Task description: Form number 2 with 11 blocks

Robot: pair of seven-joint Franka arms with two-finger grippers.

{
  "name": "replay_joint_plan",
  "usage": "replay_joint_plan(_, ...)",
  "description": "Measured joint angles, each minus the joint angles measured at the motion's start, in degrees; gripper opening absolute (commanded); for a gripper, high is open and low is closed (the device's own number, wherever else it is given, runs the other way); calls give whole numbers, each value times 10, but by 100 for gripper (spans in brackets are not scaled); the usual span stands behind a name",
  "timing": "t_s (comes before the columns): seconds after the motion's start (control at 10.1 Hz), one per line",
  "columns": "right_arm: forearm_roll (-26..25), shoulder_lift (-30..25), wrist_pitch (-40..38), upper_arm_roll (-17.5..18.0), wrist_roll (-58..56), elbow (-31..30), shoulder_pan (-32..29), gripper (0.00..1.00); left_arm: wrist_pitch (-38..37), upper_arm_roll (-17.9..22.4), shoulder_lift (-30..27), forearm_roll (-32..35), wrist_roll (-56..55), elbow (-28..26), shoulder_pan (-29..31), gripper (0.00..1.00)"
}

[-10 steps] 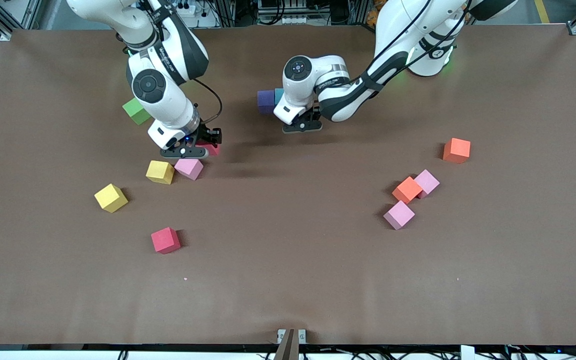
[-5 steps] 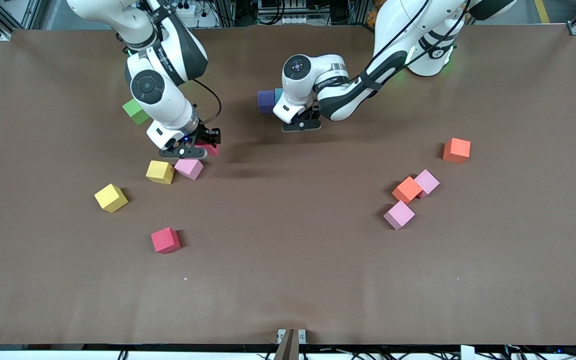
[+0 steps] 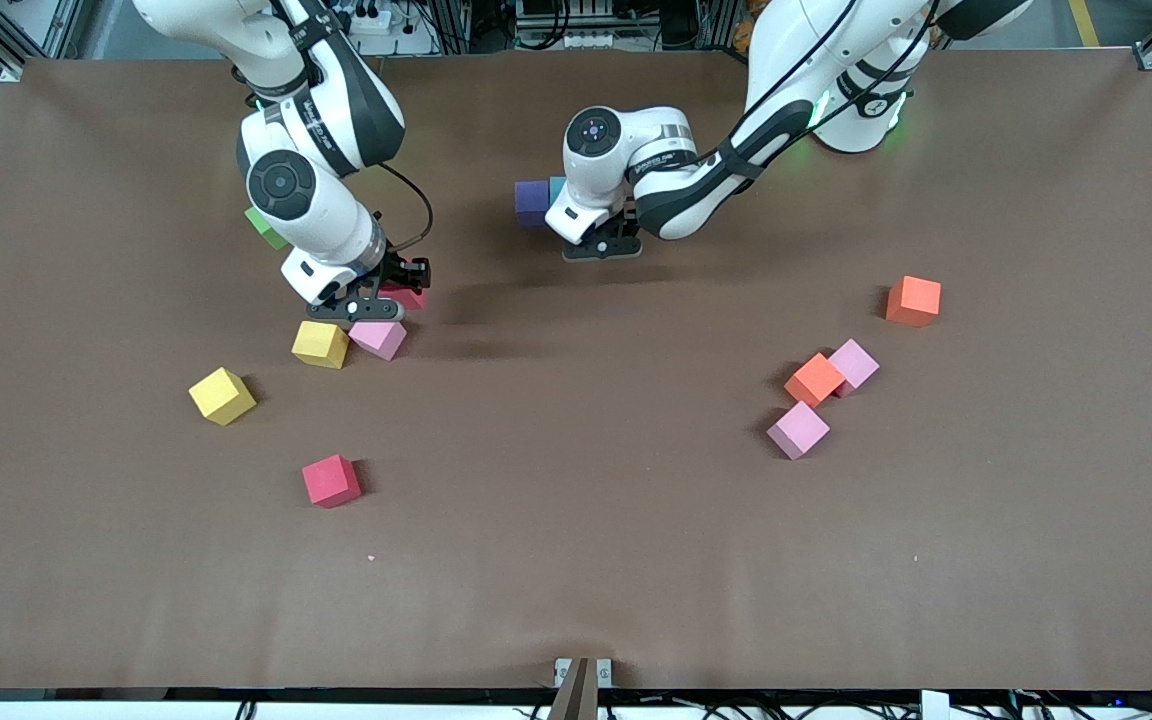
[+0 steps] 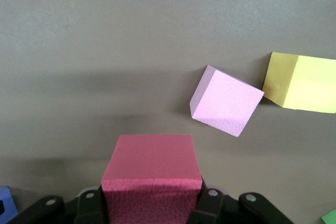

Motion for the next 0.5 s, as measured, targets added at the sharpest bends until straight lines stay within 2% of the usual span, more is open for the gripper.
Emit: replay_joint_plan(0.5,0,0,-2,0,0,1,-4,8,0,-1,0,0,0,-1,-1,17)
